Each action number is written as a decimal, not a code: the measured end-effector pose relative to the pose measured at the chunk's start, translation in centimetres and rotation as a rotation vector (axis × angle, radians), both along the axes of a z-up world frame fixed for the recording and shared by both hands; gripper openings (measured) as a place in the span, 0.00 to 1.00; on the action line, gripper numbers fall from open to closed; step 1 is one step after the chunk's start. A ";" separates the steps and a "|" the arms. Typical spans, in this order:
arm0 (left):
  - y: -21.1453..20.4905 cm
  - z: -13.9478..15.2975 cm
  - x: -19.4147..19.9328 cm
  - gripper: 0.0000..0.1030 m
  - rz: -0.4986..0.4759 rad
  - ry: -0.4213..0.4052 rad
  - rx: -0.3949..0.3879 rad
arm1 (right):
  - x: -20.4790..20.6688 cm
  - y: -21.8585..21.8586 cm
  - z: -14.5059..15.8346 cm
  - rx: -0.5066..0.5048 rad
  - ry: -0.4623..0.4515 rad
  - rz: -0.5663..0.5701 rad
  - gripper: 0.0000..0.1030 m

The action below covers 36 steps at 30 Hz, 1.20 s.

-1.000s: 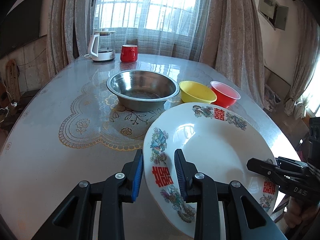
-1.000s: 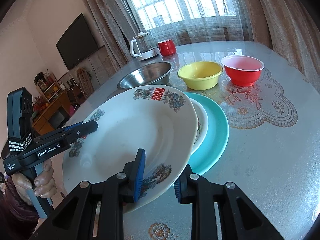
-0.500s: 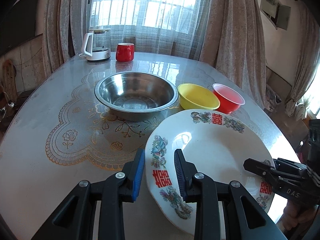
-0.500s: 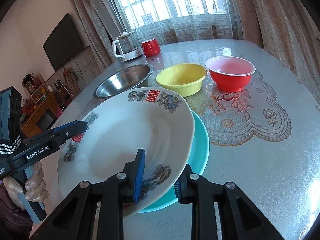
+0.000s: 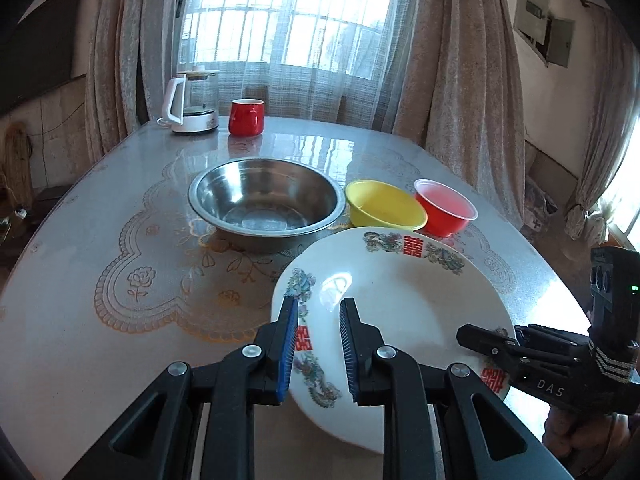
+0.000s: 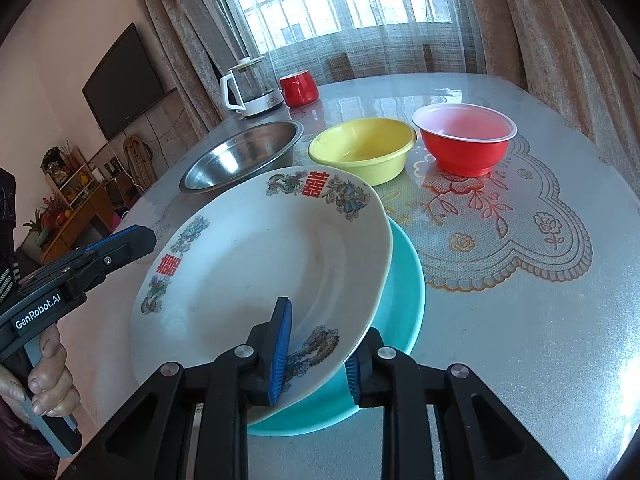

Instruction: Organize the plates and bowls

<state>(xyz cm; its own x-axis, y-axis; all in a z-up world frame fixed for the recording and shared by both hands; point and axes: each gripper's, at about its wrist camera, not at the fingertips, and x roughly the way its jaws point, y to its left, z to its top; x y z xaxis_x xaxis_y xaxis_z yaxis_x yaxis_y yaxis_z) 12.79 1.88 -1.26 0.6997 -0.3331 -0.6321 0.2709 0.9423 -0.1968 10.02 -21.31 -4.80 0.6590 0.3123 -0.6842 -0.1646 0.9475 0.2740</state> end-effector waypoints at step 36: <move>0.1 -3.0 0.4 0.28 -0.012 0.124 -0.070 | -0.4 -2.3 1.0 0.016 -0.034 -0.111 0.18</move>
<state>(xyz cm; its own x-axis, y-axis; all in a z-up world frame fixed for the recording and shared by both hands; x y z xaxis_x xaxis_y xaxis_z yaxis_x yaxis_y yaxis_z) 13.16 1.96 -4.21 0.6133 -0.3871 -0.6885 0.2513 0.9220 -0.2945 9.62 -23.62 -3.77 0.7133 0.2464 -0.6561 -0.0680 0.9561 0.2851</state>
